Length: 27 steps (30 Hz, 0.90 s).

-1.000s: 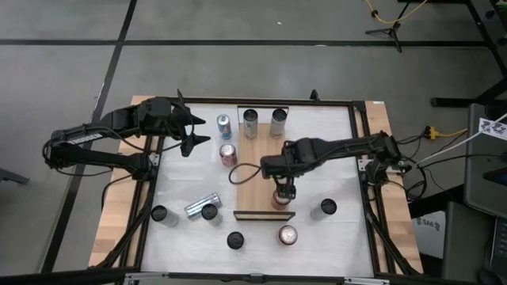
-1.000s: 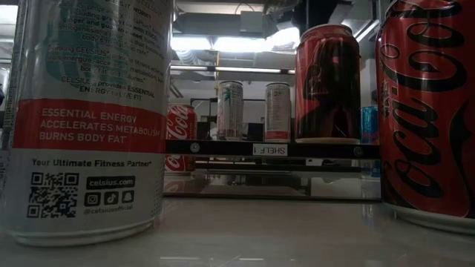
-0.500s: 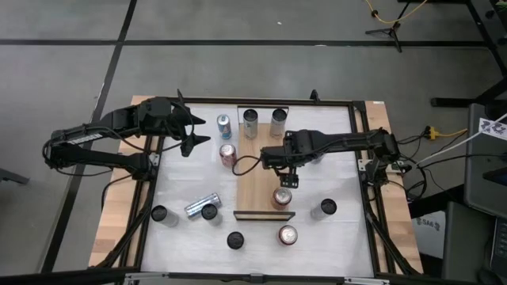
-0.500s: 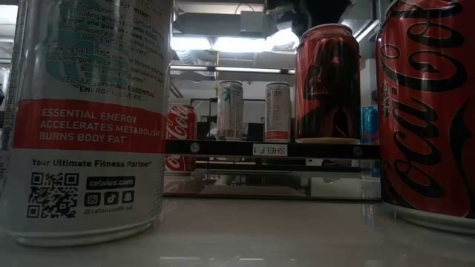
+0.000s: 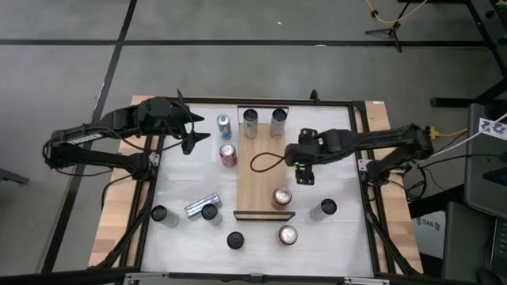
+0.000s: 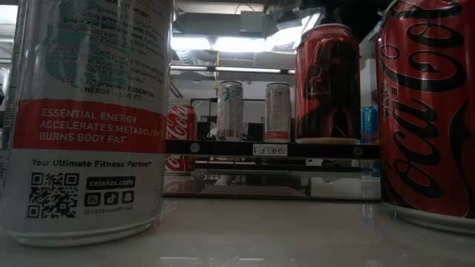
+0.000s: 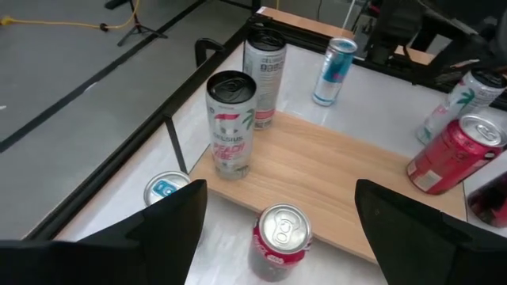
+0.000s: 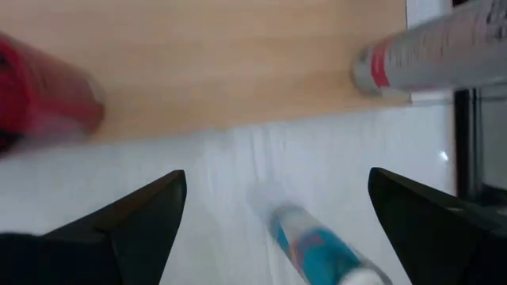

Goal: Place canned beverage on shelf
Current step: Put the red black soda can on the shelf

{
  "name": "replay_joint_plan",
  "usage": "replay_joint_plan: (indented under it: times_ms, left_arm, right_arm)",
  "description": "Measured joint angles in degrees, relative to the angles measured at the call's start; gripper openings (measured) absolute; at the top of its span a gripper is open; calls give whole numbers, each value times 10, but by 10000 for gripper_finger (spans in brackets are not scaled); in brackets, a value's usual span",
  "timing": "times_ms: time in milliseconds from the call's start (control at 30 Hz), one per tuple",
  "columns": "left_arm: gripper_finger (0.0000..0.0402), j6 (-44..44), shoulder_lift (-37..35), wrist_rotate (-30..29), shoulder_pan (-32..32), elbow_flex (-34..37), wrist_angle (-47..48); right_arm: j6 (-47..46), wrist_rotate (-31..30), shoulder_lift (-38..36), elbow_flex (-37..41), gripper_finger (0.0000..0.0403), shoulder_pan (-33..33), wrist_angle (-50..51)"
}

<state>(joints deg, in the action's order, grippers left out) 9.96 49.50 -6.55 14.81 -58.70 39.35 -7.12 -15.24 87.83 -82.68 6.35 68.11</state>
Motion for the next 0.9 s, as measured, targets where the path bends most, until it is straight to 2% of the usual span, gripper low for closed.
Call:
replay_joint_plan:
  times_ms: [133, 400, 600, 900]
  left_arm:
    - [313, 0, 0, 0, 0, 0, 0]
    - [313, 0, 0, 0, 0, 0, 0]
    - [313, 0, 0, 0, 0, 0, 0]
    - [313, 0, 0, 0, 0, 0, 0]
  right_arm:
    - [-1, 15, -39, 68, 386, 0, -90]
    - [-1, 58, -43, 146, 386, 0, -194]
    - [-1, 64, -43, 179, 386, 0, -259]
    - [-4, 157, -43, 187, 386, 1, -305]
